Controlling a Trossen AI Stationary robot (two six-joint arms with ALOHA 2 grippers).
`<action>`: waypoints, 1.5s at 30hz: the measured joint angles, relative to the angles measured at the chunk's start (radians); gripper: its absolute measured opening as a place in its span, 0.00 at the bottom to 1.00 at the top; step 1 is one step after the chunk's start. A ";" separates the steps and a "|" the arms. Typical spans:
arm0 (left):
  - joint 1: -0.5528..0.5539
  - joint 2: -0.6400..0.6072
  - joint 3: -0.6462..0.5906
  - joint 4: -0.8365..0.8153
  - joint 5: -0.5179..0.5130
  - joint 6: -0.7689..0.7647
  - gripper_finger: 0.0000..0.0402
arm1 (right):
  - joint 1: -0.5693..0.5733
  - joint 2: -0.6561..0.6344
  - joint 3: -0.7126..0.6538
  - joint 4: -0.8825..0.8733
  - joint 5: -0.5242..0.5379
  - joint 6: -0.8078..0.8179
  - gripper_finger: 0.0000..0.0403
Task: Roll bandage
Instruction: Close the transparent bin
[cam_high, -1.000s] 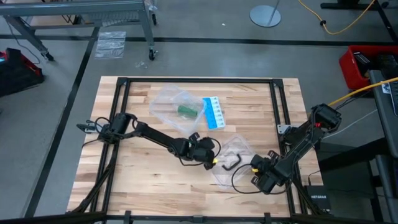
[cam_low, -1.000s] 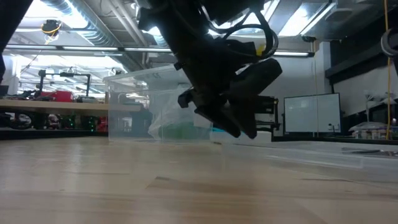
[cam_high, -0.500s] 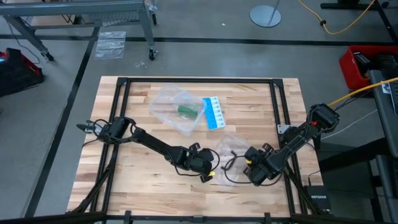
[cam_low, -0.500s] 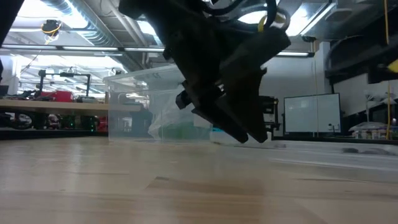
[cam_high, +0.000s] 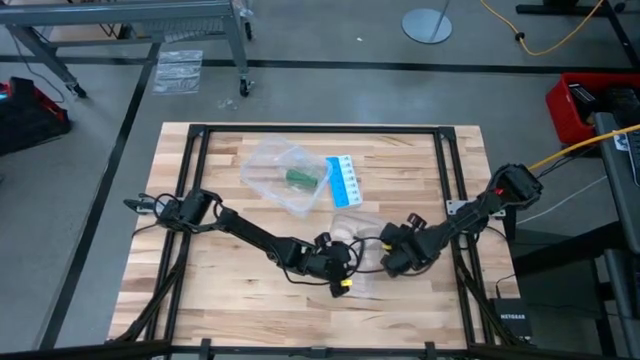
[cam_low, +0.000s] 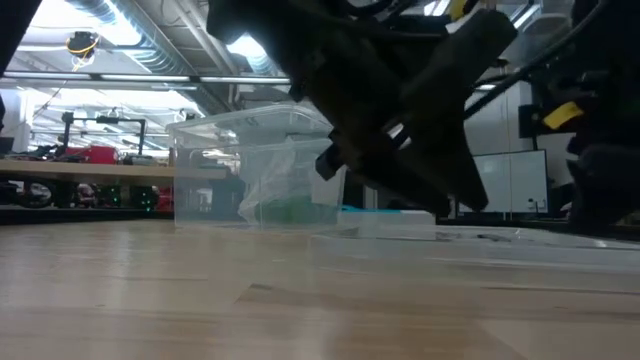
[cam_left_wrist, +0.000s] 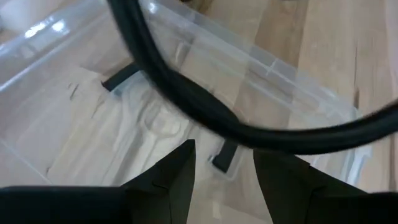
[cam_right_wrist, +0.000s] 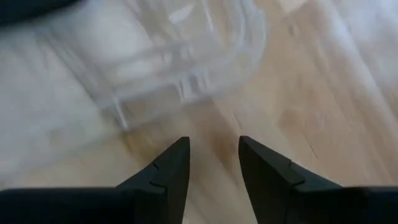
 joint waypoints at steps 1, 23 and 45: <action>0.000 -0.001 0.000 0.004 -0.005 0.000 0.39 | -0.008 0.000 0.000 -0.011 -0.022 -0.016 0.35; 0.012 -0.006 0.002 -0.010 0.005 -0.131 0.39 | -0.012 -0.003 0.002 -0.015 -0.145 -0.113 0.35; 0.034 -0.042 0.002 -0.106 0.023 -0.217 0.39 | -0.010 -0.004 0.003 0.107 -0.294 -0.102 0.35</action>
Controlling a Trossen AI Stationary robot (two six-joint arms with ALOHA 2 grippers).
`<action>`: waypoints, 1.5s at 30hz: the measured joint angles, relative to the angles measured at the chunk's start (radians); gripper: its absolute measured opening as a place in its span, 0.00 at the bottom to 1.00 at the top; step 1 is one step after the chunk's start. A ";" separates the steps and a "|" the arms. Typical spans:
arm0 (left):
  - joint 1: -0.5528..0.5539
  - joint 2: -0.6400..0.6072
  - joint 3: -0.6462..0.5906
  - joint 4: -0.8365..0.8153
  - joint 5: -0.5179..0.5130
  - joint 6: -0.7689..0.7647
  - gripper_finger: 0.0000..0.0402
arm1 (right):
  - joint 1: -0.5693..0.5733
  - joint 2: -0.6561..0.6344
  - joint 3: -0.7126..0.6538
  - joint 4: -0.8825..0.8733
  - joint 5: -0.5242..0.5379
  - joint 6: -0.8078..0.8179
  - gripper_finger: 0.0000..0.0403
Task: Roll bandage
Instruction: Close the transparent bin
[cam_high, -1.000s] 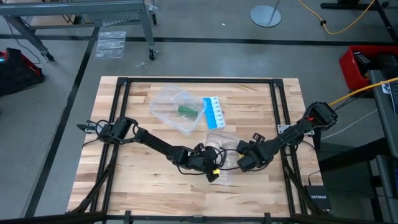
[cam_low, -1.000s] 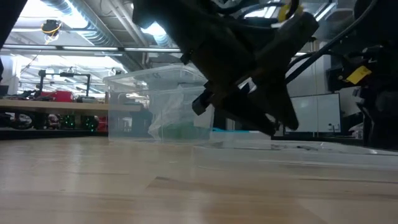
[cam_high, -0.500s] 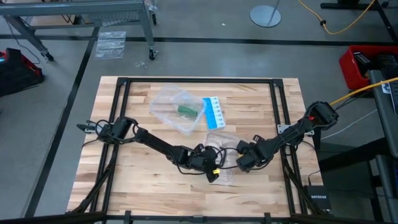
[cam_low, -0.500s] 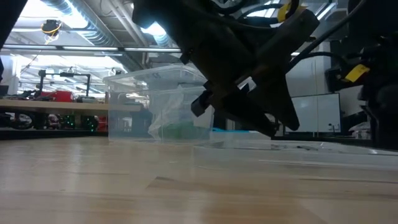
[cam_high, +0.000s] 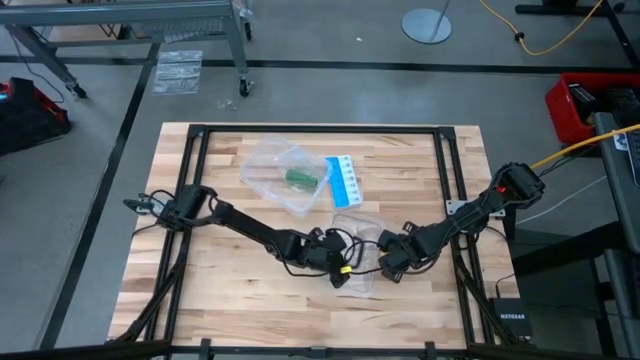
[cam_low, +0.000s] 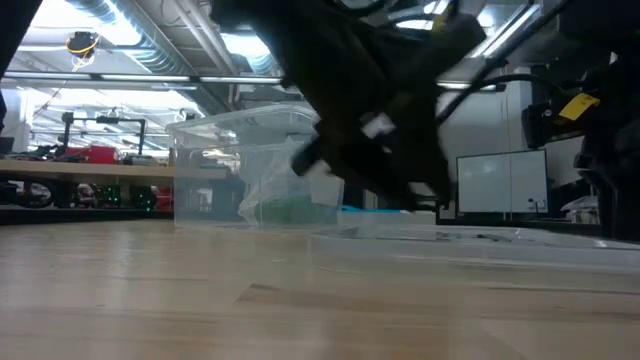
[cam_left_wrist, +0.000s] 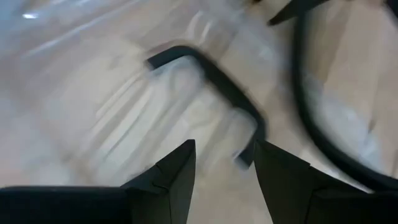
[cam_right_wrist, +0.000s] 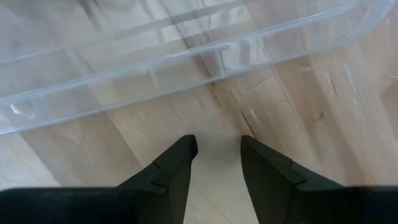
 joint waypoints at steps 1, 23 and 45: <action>0.000 -0.015 0.000 -0.043 0.000 -0.001 0.39 | 0.000 0.000 0.000 0.002 0.001 0.000 0.35; -0.049 -0.091 -0.029 -0.472 -0.065 -0.258 0.39 | 0.002 -0.001 -0.049 0.121 0.093 -0.051 0.35; -0.046 -0.090 -0.201 -0.221 -0.126 -0.420 0.39 | 0.000 0.003 -0.051 0.186 0.159 -0.080 0.35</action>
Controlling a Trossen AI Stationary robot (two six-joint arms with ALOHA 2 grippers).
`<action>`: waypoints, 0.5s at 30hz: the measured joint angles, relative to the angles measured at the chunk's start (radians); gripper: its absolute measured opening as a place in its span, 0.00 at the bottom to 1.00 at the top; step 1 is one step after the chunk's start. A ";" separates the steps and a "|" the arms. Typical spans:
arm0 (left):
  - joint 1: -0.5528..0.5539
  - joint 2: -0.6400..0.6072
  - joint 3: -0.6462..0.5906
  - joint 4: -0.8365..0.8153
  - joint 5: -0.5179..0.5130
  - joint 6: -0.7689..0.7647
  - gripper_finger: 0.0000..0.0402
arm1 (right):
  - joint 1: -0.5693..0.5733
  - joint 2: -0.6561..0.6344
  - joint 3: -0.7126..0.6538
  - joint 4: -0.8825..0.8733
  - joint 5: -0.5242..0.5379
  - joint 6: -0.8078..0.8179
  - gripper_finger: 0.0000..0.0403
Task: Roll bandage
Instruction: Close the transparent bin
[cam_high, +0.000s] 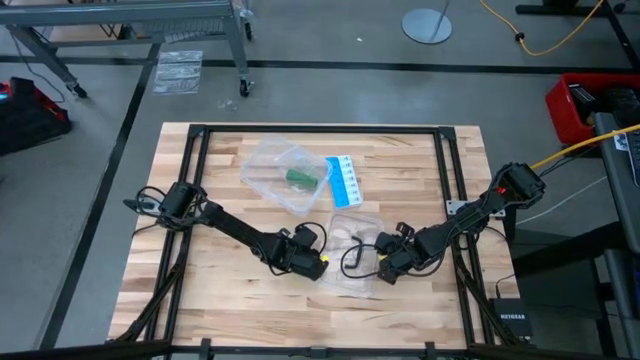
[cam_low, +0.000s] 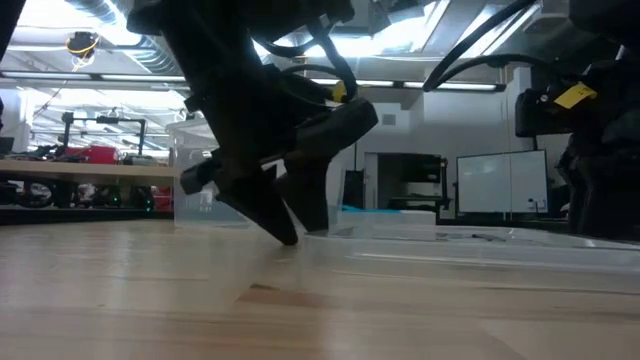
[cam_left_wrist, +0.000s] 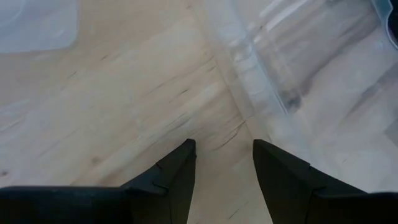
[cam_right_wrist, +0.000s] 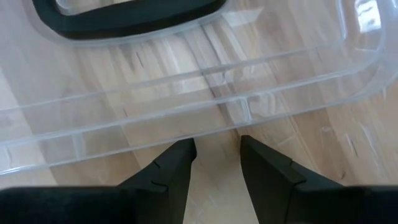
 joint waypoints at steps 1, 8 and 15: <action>0.000 0.000 0.000 0.003 -0.002 0.002 0.39 | 0.000 0.000 0.000 0.001 0.004 -0.001 0.35; 0.002 0.001 -0.002 0.020 -0.003 0.001 0.39 | 0.000 0.000 -0.001 0.009 0.008 -0.006 0.35; 0.002 0.002 -0.004 0.053 -0.006 0.033 0.39 | 0.000 -0.001 -0.001 0.009 0.008 -0.024 0.35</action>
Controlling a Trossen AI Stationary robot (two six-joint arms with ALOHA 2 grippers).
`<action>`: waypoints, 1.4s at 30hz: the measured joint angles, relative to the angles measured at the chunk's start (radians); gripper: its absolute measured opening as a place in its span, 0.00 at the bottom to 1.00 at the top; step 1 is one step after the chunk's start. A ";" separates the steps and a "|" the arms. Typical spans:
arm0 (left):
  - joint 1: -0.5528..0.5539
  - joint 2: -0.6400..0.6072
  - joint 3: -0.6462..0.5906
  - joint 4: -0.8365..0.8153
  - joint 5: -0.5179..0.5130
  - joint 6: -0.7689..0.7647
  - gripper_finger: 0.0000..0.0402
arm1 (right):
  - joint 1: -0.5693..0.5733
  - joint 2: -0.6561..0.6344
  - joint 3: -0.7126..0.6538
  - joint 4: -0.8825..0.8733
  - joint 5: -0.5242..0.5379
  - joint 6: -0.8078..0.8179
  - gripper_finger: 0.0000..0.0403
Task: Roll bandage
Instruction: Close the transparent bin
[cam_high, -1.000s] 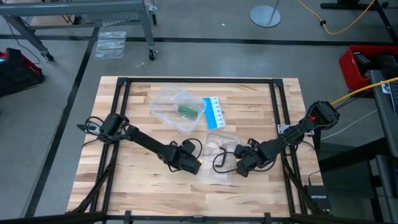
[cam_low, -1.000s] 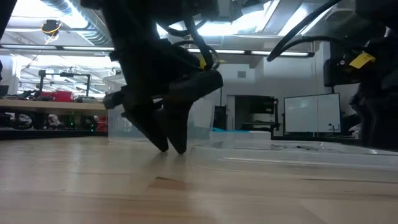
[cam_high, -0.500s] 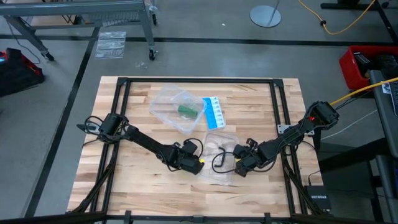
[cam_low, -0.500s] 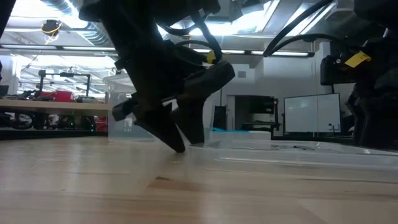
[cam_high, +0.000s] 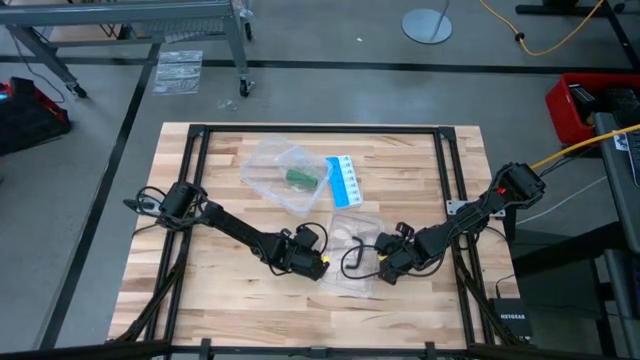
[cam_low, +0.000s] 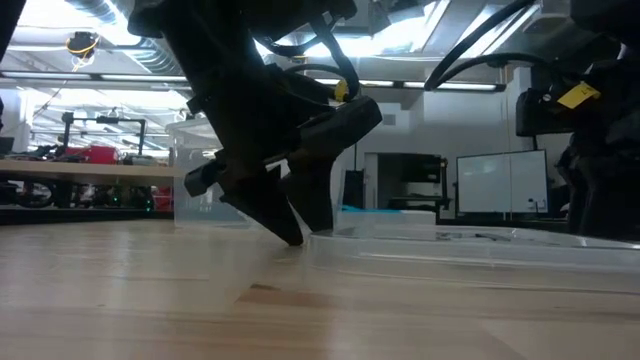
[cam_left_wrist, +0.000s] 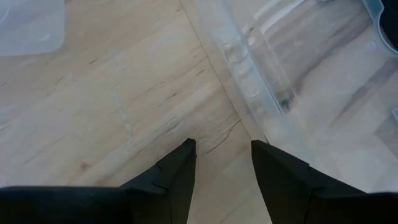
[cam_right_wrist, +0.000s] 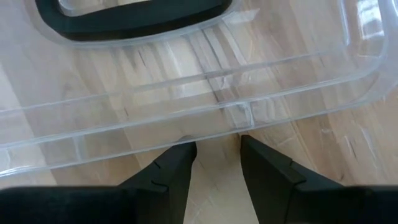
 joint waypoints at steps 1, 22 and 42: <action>0.000 0.000 0.000 0.000 0.000 0.000 0.39 | 0.000 0.000 0.000 0.000 0.000 0.000 0.35; -0.029 -0.022 0.007 0.061 0.040 0.024 0.39 | 0.000 0.000 0.000 -0.003 0.005 0.000 0.35; -0.025 -0.025 0.038 0.022 0.010 0.076 0.39 | -0.002 0.000 0.000 -0.010 -0.013 -0.001 0.35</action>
